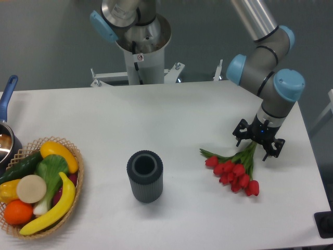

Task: Pick up the flowers from the table
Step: 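Lower the open gripper around the tulip stems and close it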

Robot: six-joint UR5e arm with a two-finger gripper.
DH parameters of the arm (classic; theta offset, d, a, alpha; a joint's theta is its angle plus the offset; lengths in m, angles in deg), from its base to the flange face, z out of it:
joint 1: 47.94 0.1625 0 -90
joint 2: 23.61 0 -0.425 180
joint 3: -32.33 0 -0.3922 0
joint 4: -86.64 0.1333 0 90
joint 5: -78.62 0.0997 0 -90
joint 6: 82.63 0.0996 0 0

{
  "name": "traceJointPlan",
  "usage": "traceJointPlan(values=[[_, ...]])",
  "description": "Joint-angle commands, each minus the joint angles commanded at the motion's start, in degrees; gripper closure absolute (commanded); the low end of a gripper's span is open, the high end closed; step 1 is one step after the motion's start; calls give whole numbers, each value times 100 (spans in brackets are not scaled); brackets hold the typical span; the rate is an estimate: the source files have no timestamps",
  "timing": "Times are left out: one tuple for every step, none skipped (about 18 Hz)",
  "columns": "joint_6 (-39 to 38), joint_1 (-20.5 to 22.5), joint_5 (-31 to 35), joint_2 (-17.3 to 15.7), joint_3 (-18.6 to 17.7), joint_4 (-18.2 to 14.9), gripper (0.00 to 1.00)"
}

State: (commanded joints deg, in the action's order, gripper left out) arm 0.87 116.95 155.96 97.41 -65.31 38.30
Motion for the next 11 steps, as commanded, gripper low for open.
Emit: traceJointPlan(values=[[-9, 0, 0, 0, 0, 0, 26], [-9, 0, 0, 0, 0, 0, 30], [-17, 0, 0, -9, 0, -9, 35], [-18, 0, 0, -9, 0, -9, 38], [-18, 0, 0, -9, 0, 0, 41], [-18, 0, 0, -17, 9, -9, 45], [-26, 0, 0, -26, 9, -9, 52], [-18, 0, -9, -26, 17, -9, 54], [-18, 9, -9, -35, 18, -9, 61], [-18, 9, -9, -35, 18, -17, 65], [-18, 9, -17, -44, 18, -18, 67]])
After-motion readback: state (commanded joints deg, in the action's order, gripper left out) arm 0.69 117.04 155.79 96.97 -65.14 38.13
